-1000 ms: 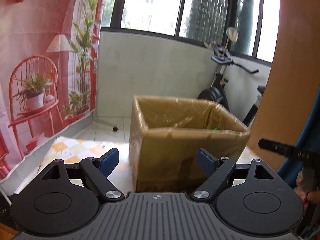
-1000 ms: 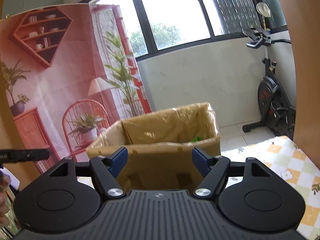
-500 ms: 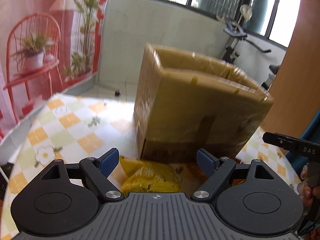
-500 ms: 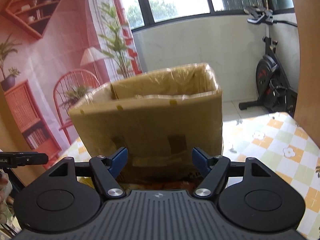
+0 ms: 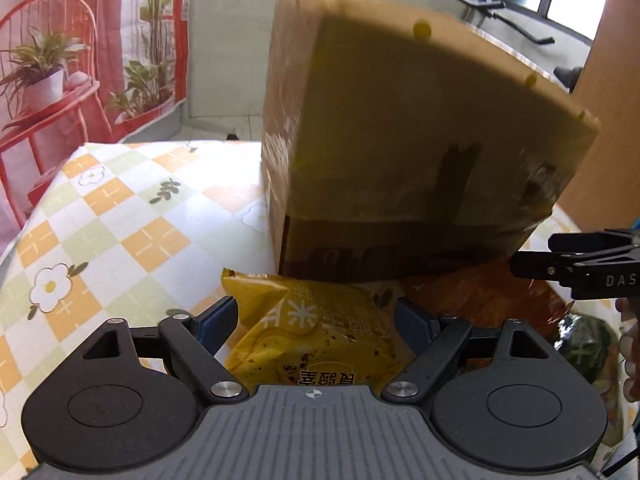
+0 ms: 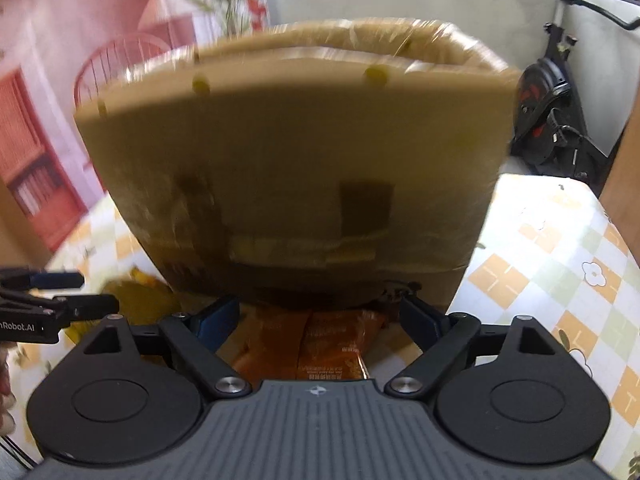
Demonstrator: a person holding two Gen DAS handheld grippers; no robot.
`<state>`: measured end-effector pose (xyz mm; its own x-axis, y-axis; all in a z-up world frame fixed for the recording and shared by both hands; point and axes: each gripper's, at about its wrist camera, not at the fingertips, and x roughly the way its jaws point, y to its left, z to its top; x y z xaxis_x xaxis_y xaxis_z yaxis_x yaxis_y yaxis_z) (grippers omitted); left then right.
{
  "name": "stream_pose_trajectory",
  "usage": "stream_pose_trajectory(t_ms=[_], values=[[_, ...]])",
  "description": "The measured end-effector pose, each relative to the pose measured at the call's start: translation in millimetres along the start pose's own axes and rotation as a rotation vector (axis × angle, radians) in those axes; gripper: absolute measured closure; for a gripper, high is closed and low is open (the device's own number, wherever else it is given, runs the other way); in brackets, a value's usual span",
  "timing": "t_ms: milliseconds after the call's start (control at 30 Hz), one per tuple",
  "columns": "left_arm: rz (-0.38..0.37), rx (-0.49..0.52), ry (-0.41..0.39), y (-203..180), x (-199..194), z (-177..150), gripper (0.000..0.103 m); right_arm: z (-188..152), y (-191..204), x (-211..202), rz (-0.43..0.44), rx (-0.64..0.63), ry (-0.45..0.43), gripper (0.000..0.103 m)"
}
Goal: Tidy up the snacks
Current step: 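Grasp the yellow bag with left tool while right tool grasps orange chip bag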
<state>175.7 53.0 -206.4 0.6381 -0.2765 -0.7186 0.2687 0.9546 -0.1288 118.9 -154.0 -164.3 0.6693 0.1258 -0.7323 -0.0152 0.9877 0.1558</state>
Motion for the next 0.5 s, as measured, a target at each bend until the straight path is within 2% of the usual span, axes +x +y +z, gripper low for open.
stream_pose_trajectory(t_ms=[267, 500], values=[[-0.003, -0.059, 0.037, 9.0, 15.8, -9.1, 0.015, -6.0, 5.8, 38.4, -0.013, -0.043, 0.123, 0.013], [-0.032, -0.096, 0.053, 11.0, 17.9, -13.8, 0.015, -13.7, 2.2, 54.8, 0.006, -0.027, 0.174, 0.013]])
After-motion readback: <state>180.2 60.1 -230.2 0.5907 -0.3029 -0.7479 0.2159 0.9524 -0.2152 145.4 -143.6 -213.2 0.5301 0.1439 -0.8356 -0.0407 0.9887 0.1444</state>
